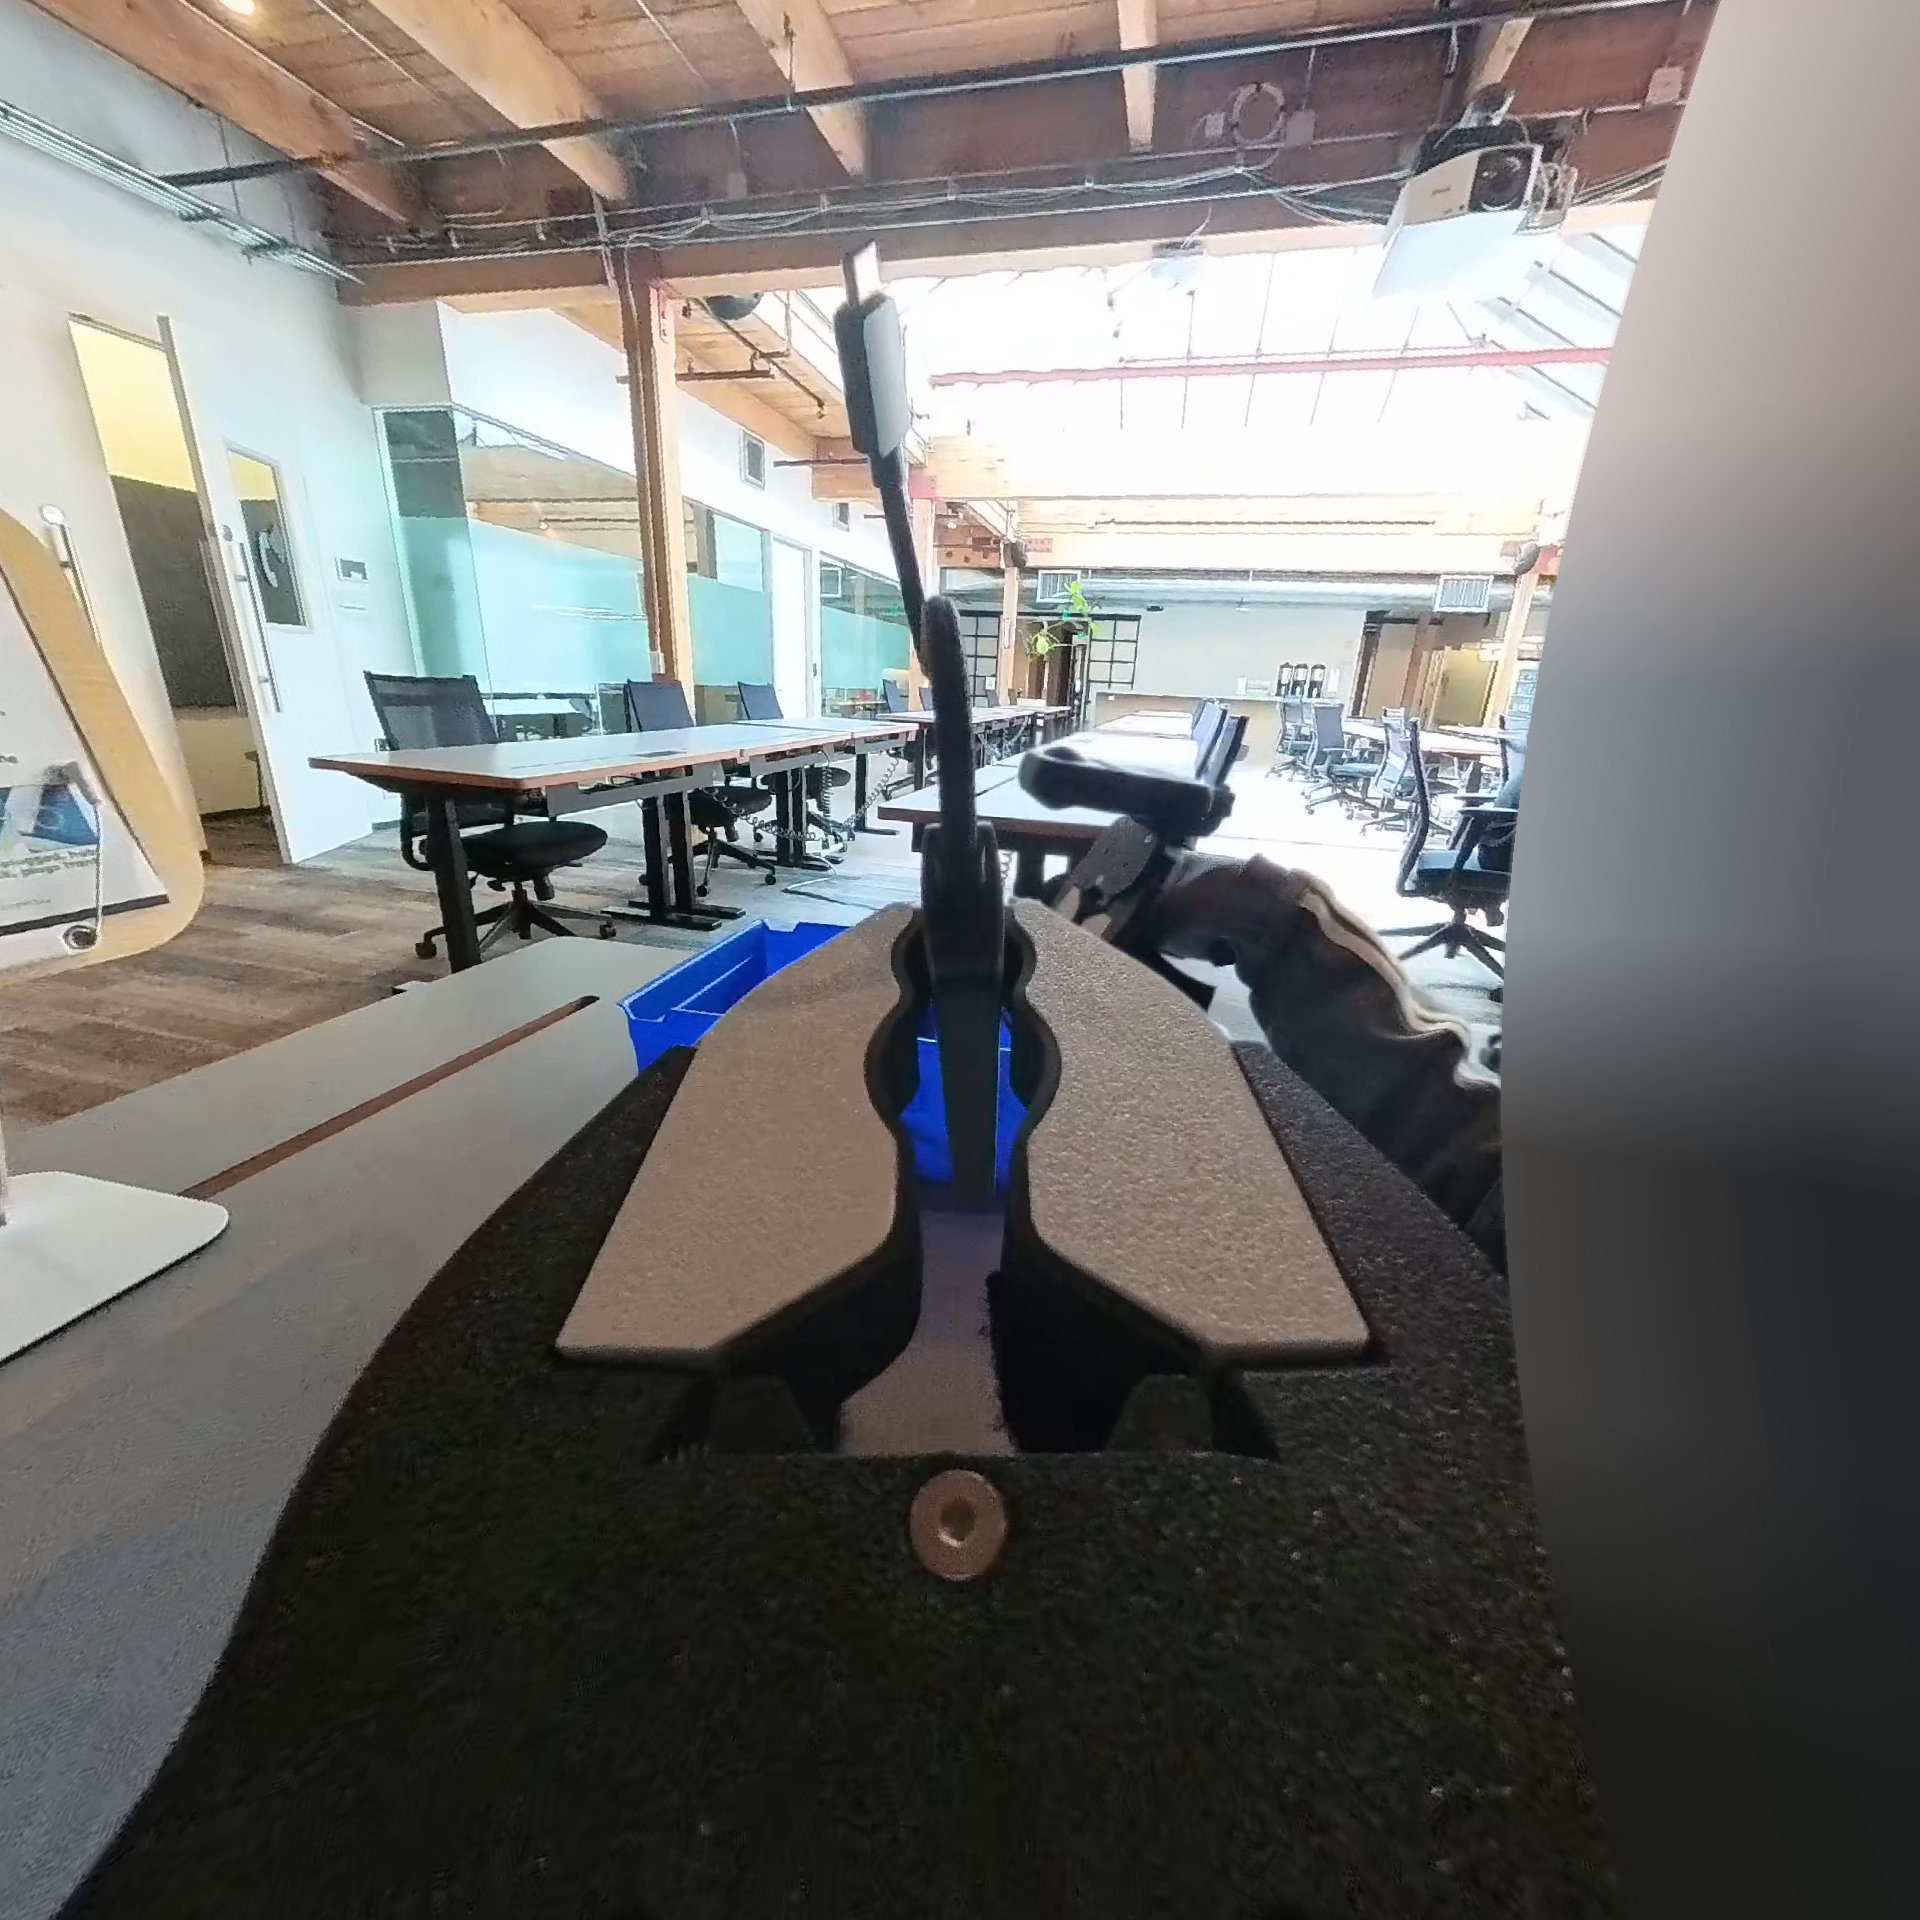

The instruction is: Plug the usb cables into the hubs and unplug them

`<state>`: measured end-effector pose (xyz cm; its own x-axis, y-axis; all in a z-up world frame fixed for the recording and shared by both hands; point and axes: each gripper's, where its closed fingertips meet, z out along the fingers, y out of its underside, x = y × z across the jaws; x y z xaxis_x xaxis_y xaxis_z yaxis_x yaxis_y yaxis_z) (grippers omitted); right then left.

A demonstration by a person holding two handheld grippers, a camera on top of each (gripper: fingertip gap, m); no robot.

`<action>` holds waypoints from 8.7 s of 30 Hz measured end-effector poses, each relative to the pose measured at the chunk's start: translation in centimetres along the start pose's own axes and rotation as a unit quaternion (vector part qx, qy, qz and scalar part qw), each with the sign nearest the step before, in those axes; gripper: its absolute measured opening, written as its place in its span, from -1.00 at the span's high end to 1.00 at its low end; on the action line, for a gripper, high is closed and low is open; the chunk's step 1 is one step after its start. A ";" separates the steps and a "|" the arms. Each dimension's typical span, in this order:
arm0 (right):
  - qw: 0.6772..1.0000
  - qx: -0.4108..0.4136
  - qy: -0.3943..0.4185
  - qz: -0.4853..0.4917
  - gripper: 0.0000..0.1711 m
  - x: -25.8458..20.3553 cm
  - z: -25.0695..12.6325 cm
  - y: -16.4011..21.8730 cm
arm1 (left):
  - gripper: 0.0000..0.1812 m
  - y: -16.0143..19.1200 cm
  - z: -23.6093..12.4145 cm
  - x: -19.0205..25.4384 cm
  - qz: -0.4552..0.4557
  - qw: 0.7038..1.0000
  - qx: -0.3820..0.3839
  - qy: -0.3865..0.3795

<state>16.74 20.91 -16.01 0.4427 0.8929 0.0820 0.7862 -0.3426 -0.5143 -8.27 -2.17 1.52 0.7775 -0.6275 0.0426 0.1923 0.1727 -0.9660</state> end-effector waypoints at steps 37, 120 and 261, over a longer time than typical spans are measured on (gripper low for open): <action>0.796 0.443 -0.338 -0.237 0.87 -27.4 -8.2 -15.5 | -0.17 1.5 2.2 2.7 -0.143 0.983 0.003 0.111; 0.992 0.043 0.036 -0.117 0.49 -6.9 3.9 -5.3 | 0.37 13.3 -17.8 -16.4 -0.021 0.800 -0.432 -0.415; 0.994 0.081 0.047 -0.055 0.26 -5.5 5.4 -6.4 | 0.32 15.1 -18.4 -16.2 -0.015 0.793 -0.473 -0.384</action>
<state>6.93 19.80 -17.72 0.4027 0.8882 0.2214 0.7561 -0.1864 -0.6273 -28.94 -3.36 -18.44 0.9860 0.0901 -0.1401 -0.0355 -0.7083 -0.7050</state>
